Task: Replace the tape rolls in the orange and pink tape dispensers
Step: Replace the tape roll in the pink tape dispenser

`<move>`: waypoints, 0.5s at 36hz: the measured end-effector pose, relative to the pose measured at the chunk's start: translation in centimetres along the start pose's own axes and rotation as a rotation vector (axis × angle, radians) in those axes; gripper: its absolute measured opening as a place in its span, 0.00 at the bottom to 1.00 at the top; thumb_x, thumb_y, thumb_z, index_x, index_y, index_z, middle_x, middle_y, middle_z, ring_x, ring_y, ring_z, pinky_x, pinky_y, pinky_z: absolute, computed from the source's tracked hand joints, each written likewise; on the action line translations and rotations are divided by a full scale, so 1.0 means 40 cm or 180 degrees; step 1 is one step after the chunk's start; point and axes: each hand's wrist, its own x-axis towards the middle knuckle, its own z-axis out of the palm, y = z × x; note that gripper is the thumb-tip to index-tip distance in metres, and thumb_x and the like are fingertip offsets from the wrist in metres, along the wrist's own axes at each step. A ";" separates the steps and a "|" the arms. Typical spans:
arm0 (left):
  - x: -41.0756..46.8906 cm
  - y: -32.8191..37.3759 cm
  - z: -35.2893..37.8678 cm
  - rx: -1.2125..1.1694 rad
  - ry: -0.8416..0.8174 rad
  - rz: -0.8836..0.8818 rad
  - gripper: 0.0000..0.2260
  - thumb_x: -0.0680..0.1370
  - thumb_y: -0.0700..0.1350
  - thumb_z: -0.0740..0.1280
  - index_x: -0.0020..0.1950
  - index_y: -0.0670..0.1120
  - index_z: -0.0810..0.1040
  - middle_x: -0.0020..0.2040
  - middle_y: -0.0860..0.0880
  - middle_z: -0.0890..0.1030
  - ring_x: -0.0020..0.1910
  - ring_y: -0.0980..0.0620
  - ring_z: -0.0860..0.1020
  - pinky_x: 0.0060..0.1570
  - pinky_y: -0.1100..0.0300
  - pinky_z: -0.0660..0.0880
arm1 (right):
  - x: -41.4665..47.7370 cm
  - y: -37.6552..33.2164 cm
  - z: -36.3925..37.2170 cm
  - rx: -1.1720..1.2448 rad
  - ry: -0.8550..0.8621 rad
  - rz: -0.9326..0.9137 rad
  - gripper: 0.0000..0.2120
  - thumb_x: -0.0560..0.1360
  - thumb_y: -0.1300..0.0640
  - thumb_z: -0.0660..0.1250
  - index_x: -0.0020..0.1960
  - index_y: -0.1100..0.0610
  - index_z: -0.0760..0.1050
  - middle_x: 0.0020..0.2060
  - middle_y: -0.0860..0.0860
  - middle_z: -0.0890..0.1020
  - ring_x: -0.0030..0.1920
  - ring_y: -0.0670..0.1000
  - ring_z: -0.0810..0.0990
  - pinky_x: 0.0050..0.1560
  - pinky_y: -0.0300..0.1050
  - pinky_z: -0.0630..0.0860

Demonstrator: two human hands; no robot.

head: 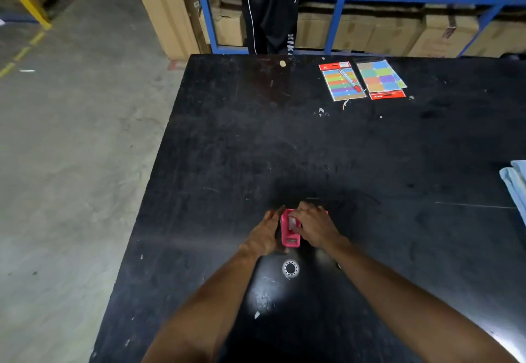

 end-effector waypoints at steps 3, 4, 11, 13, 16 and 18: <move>0.024 -0.008 0.003 -0.0065 0.0152 0.0104 0.55 0.60 0.45 0.83 0.80 0.45 0.55 0.75 0.45 0.63 0.74 0.48 0.65 0.73 0.60 0.63 | 0.014 0.006 0.005 -0.0050 -0.0068 0.0000 0.14 0.75 0.48 0.68 0.59 0.50 0.80 0.54 0.54 0.77 0.57 0.57 0.78 0.58 0.53 0.71; 0.034 -0.014 0.003 -0.0093 0.0208 0.0127 0.54 0.59 0.45 0.84 0.79 0.45 0.58 0.74 0.46 0.64 0.73 0.49 0.67 0.71 0.62 0.64 | 0.021 0.011 0.009 -0.0033 -0.0073 -0.0001 0.15 0.75 0.47 0.68 0.58 0.51 0.80 0.54 0.54 0.76 0.56 0.57 0.78 0.57 0.53 0.71; 0.066 -0.031 0.001 -0.0210 0.0302 0.0138 0.49 0.56 0.49 0.83 0.74 0.52 0.65 0.70 0.52 0.71 0.66 0.53 0.73 0.64 0.68 0.66 | 0.047 0.014 0.015 0.0007 -0.0123 0.0054 0.14 0.74 0.51 0.68 0.56 0.56 0.81 0.54 0.55 0.75 0.53 0.59 0.78 0.56 0.52 0.73; 0.069 -0.031 -0.001 -0.0212 0.0285 0.0105 0.49 0.56 0.49 0.83 0.74 0.51 0.65 0.70 0.52 0.72 0.66 0.54 0.73 0.65 0.66 0.67 | 0.051 0.014 0.017 -0.0006 -0.0146 0.0035 0.13 0.75 0.52 0.67 0.56 0.57 0.81 0.55 0.55 0.74 0.53 0.59 0.78 0.56 0.52 0.73; 0.071 -0.036 -0.003 -0.0214 0.0260 0.0076 0.48 0.56 0.50 0.83 0.73 0.51 0.66 0.69 0.52 0.74 0.65 0.53 0.74 0.67 0.63 0.69 | 0.056 0.020 0.016 0.0066 -0.0251 -0.0063 0.14 0.74 0.53 0.67 0.56 0.58 0.81 0.55 0.55 0.73 0.53 0.59 0.78 0.56 0.52 0.73; 0.071 -0.036 -0.002 -0.0231 0.0230 0.0024 0.48 0.56 0.49 0.83 0.73 0.52 0.66 0.68 0.53 0.75 0.64 0.53 0.75 0.66 0.60 0.71 | 0.060 0.024 0.012 0.0086 -0.0327 -0.0114 0.13 0.74 0.57 0.67 0.57 0.59 0.80 0.56 0.56 0.73 0.54 0.59 0.77 0.57 0.52 0.73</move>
